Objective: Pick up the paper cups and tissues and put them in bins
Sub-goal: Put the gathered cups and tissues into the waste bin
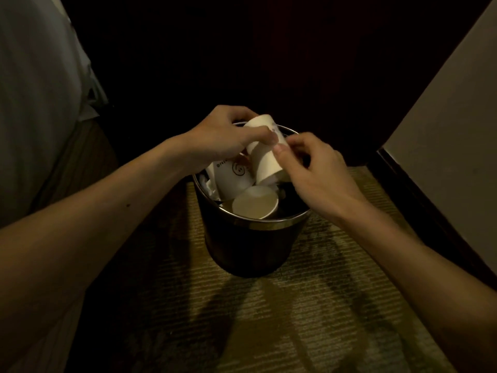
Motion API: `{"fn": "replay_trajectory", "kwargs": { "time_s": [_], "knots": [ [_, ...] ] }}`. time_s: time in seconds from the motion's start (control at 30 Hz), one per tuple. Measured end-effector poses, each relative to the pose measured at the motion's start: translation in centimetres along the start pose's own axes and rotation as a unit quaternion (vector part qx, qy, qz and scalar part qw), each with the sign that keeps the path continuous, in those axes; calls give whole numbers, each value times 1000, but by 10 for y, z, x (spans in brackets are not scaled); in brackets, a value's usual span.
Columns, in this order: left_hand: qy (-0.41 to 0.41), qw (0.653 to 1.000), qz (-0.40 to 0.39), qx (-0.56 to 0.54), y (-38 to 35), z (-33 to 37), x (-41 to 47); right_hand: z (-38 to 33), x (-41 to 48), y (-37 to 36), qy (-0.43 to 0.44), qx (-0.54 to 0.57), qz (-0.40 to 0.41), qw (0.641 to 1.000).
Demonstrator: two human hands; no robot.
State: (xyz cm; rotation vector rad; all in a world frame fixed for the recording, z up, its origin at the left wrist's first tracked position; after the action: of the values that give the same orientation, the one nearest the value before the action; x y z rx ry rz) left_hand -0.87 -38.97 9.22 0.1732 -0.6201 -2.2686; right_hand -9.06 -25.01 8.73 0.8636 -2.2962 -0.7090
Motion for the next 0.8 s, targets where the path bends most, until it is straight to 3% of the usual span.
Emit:
{"fn": "replay_trajectory", "kwargs": {
  "time_s": [0.1, 0.2, 0.37, 0.47, 0.6, 0.7, 0.8],
  "knots": [
    [-88, 976, -15, 196, -12, 2, -4, 3, -6, -5, 58, -162, -4, 985],
    [-162, 954, -19, 251, -31, 6, -12, 8, -15, -8, 84, -199, -11, 976],
    [-201, 928, 12, 314, -30, 19, -12, 8, -28, 10, 80, -132, 2, 988],
    [-255, 925, 62, 274, -23, 58, -19, 14, -43, 51, 34, -46, 52, 997],
    [-361, 892, -77, 262, -101, 140, -52, 48, -100, 125, -58, -19, 120, 991],
    [-468, 832, -177, 241, -177, 216, -91, 71, -160, 188, -121, -67, 133, 981],
    [-572, 748, -264, 209, -253, 295, -159, 85, -226, 268, -194, -124, 161, 960]
  ]
}}
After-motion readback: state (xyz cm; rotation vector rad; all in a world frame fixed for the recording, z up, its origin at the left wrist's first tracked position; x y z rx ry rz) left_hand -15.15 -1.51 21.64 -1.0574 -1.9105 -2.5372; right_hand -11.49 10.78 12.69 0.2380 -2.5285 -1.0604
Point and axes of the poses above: each hand's wrist, its own x-axis towards the middle knuckle, its own y-axis out of the back of the hand, z = x × y, the point moved 9 cm from there along x, towards the middle knuckle, and after that the axes turned 8 degrees about z, right-handed, at the moved point
